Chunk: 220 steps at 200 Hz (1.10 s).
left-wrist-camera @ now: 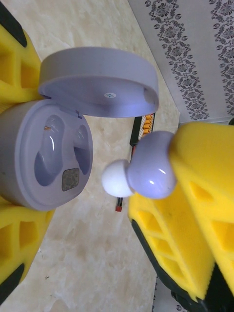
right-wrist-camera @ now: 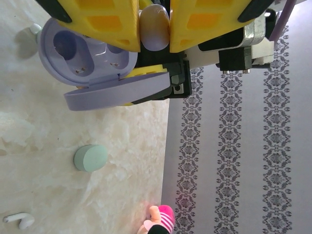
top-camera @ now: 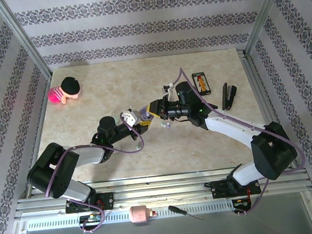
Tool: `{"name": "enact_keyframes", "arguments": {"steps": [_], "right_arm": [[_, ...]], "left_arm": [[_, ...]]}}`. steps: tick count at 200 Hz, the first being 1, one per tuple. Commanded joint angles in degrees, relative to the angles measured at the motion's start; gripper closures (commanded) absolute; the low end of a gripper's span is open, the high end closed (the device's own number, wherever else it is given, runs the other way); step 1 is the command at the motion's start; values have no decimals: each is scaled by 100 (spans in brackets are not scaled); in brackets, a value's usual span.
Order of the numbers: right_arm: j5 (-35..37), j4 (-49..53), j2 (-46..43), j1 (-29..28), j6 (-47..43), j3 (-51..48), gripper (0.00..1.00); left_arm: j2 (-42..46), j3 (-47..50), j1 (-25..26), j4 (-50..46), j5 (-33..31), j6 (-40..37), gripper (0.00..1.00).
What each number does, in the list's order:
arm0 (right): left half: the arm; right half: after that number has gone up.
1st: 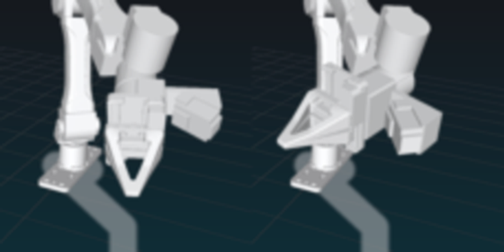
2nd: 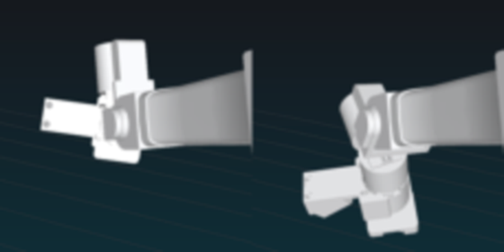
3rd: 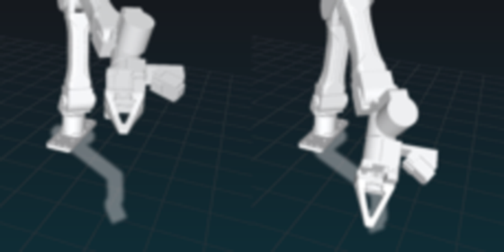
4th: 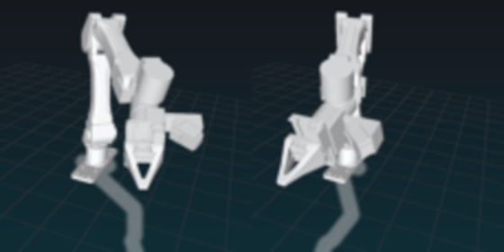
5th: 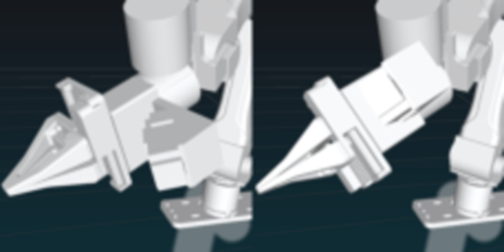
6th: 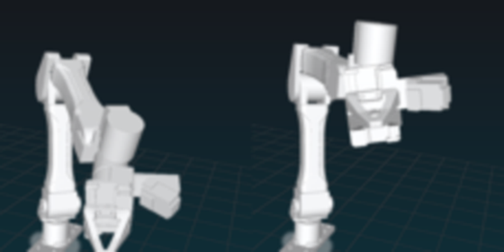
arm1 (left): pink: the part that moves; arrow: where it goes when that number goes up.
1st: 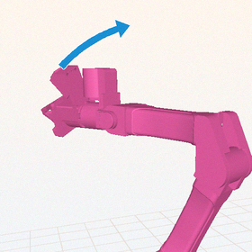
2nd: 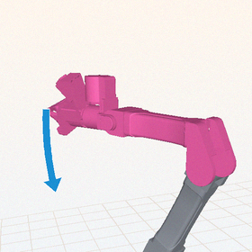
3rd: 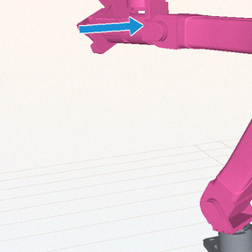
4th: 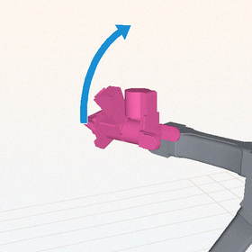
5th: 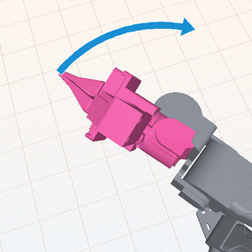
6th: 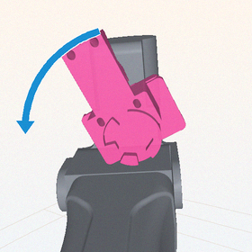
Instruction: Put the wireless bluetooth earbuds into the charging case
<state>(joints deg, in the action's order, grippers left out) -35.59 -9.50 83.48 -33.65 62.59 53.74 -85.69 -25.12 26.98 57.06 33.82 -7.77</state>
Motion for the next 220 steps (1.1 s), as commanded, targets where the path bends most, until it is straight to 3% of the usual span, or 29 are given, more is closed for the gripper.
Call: {"name": "enact_keyframes", "arguments": {"steps": [1, 88, 141, 220], "right_arm": [[70, -68, 128, -82, -162, 190, 80], [78, -48, 409, -219, -244, 253, 80], [473, 338, 363, -266, -633, 248, 78], [606, 669, 101, -265, -961, 341, 61]], "left_arm": [[-62, -183, 80, 385, -49, -75, 76], [-67, -292, 87, 307, -77, -31, 76], [-44, -302, 80, 458, -30, 99, 76], [-58, -315, 80, 464, -93, 127, 76]]}}
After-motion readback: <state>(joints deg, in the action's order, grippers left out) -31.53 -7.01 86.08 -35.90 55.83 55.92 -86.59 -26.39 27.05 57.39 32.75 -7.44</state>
